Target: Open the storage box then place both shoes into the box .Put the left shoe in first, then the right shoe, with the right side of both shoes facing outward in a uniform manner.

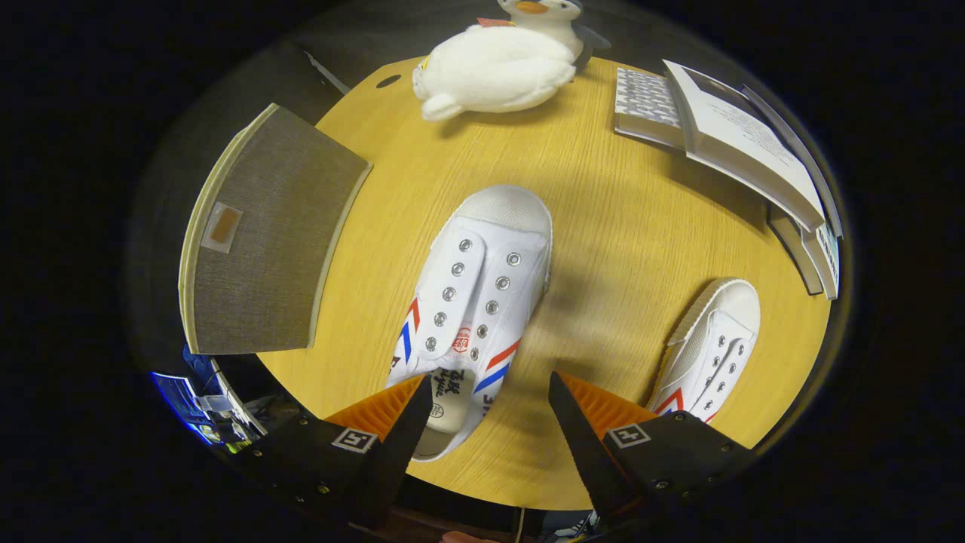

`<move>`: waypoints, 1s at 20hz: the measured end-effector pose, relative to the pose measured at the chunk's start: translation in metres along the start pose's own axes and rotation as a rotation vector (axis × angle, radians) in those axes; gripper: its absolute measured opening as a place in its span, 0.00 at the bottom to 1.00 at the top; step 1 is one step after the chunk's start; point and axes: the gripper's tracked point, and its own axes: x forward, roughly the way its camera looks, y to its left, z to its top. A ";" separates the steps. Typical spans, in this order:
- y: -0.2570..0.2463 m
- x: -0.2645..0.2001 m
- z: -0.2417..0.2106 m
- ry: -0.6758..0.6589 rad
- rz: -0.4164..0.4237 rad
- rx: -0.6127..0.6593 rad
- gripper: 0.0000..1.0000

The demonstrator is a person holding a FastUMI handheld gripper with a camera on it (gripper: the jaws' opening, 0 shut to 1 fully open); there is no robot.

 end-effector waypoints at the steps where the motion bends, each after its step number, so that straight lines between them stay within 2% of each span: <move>1: -0.002 0.006 0.001 0.008 -0.017 -0.004 0.95; 4: -0.004 0.020 0.005 0.019 -0.037 0.021 0.93; 5: 0.002 0.020 0.006 0.020 -0.002 0.045 0.94; 6: 0.006 0.024 0.006 0.022 0.017 0.061 0.87; 7: 0.011 0.021 0.008 0.016 0.044 0.060 0.77; 9: 0.013 0.022 0.005 0.005 0.050 0.008 0.43; 10: 0.006 0.014 0.010 -0.010 0.039 0.001 0.41; 12: 0.000 0.029 0.004 -0.024 0.060 0.123 0.20; 13: 0.001 0.021 0.003 -0.006 0.077 0.155 0.07; 16: 0.002 0.015 0.005 -0.001 0.101 0.152 0.07; 20: 0.018 -0.008 0.006 0.003 0.196 0.204 0.07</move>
